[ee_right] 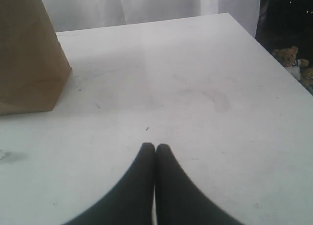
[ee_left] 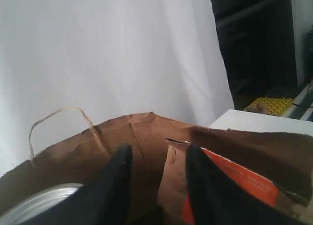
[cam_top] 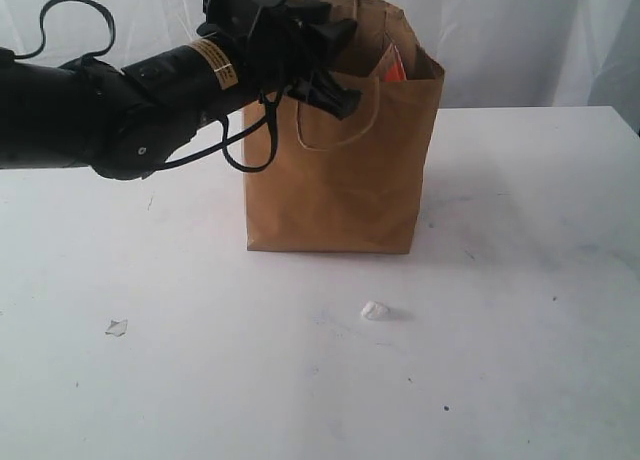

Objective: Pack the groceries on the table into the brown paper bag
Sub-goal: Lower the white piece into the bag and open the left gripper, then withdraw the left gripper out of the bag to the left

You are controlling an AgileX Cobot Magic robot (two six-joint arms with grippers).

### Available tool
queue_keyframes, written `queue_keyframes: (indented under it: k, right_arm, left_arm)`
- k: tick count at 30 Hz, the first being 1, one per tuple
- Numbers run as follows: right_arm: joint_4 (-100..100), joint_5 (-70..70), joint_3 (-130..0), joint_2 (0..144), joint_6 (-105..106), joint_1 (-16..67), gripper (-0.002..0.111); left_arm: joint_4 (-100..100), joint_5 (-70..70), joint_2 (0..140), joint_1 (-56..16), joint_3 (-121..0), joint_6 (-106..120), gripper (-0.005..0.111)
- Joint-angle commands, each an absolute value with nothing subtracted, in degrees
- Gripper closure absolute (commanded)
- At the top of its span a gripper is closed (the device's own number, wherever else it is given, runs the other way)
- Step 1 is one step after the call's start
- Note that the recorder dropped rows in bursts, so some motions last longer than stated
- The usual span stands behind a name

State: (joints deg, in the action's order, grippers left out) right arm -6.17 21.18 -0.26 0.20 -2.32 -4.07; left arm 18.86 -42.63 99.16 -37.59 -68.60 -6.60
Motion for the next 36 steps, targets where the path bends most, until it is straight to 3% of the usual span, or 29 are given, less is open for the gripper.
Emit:
queue_keyframes:
  k: [1, 12, 27, 36]
  right_arm:
    - [-6.12, 20.93, 0.0, 0.0, -2.39, -4.58, 0.108]
    - [-6.12, 20.93, 0.0, 0.0, -2.39, -4.58, 0.108]
    - [-6.12, 20.93, 0.0, 0.0, -2.39, -4.58, 0.108]
    - [-6.12, 20.93, 0.0, 0.0, -2.39, -4.58, 0.108]
  left_arm:
    - [19.84, -42.83, 98.8, -37.87, -69.2, -9.39, 0.053]
    - [20.61, -40.81, 98.37, -37.87, -69.09, -13.27, 0.05]
    - [20.61, -2.97, 85.43, -37.87, -69.09, -13.14, 0.05]
    - [20.83, -1.65, 80.02, -37.87, -69.09, -13.26, 0.05]
